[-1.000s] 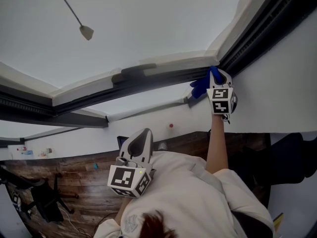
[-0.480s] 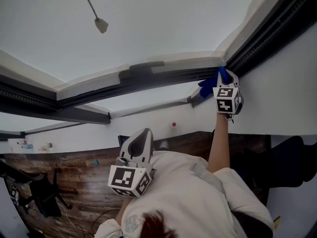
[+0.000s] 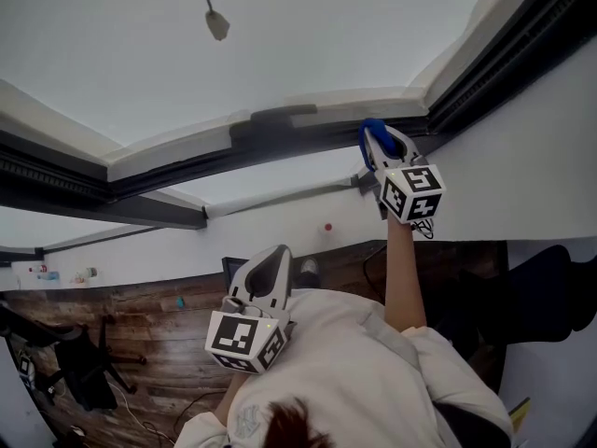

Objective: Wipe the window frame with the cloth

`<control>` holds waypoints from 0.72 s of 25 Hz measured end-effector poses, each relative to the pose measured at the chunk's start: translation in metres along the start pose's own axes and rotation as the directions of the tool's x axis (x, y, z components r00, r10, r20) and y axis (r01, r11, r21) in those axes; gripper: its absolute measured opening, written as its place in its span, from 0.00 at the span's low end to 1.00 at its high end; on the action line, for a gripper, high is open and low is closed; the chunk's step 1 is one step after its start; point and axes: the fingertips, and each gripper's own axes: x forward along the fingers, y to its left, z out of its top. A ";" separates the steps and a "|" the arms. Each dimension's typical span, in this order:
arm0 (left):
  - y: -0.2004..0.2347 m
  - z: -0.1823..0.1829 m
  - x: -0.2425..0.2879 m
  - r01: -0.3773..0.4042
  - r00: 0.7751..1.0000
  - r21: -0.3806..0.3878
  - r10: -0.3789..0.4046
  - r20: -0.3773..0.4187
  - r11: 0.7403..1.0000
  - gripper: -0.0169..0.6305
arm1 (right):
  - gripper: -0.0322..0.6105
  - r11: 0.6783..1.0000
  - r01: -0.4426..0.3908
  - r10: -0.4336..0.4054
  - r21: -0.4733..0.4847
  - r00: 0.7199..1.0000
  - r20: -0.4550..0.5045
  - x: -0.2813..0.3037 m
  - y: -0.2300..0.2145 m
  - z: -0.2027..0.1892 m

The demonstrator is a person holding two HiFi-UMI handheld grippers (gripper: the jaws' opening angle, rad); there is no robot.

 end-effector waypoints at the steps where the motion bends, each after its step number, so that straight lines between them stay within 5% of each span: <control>1: 0.002 0.000 -0.004 0.000 1.000 0.000 0.000 0.001 1.000 0.03 | 0.13 0.999 -0.044 0.045 -0.015 0.999 0.010 0.007 0.024 0.006; 9: 0.041 0.004 -0.058 -0.084 0.996 -0.026 0.085 0.035 0.996 0.03 | 0.13 0.948 -0.290 0.277 -0.129 0.955 -0.109 0.060 0.176 -0.010; 18: 0.078 0.012 -0.092 -0.117 0.991 -0.044 0.120 0.062 0.992 0.04 | 0.13 0.950 -0.258 0.219 -0.178 0.952 -0.212 0.088 0.201 -0.035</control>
